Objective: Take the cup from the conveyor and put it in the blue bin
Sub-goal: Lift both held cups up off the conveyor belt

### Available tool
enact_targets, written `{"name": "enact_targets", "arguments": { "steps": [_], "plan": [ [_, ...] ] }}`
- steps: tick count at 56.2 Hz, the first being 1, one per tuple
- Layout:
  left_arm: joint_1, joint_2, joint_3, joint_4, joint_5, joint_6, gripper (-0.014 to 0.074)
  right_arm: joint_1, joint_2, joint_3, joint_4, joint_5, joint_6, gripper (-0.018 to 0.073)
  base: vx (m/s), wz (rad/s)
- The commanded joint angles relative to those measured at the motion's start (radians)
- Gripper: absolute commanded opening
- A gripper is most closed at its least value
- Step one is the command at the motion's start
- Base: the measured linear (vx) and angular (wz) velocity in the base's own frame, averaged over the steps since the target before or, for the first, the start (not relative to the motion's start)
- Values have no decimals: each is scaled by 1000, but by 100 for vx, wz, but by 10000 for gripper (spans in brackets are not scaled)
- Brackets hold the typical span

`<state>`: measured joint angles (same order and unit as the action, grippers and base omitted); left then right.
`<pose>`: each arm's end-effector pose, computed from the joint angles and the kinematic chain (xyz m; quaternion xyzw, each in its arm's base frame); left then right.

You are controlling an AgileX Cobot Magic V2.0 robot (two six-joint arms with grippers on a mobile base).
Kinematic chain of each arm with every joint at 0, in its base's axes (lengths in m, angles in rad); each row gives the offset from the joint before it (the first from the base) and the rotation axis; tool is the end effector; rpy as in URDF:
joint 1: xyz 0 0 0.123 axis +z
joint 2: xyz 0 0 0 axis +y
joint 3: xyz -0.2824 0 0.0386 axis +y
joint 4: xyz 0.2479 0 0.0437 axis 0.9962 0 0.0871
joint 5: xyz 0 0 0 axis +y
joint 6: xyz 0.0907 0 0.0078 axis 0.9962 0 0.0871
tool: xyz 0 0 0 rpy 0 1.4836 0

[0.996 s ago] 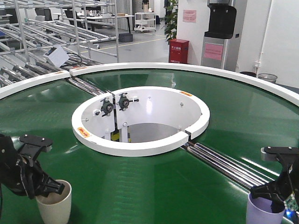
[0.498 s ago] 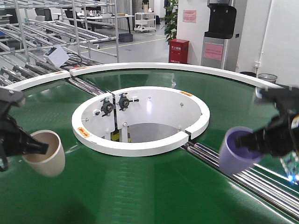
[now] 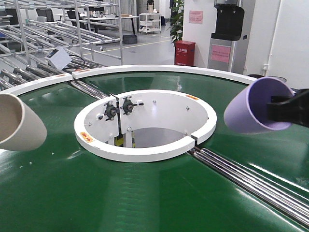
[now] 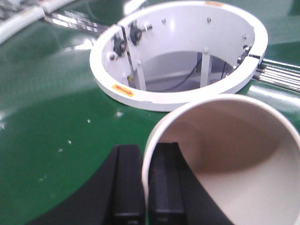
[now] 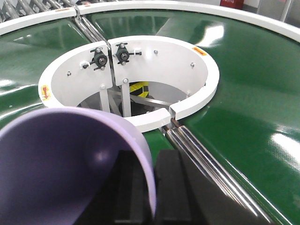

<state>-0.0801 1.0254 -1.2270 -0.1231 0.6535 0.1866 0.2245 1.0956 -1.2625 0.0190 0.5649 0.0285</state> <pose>0.2043 -0.0232 0.4447 0.0905 0.8173 -0.0283 0.5684 0.2230 0.0519 0.4481 -0.0756 0.8045 0.0831 0.5833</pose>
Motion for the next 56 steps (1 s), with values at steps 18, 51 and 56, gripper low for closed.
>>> {"name": "enact_targets", "arguments": {
  "steps": [18, 51, 56],
  "plan": [
    [0, -114, 65, -19, -107, 8, -6, 0, -40, -3, -5, -96, 3, -9, 0, 0],
    [0, -114, 65, -19, -106, 8, -6, 0, -40, -3, -5, -97, 3, -9, 0, 0],
    [0, -114, 65, -19, -106, 8, -6, 0, -40, -3, -5, -95, 3, -9, 0, 0]
  ]
}}
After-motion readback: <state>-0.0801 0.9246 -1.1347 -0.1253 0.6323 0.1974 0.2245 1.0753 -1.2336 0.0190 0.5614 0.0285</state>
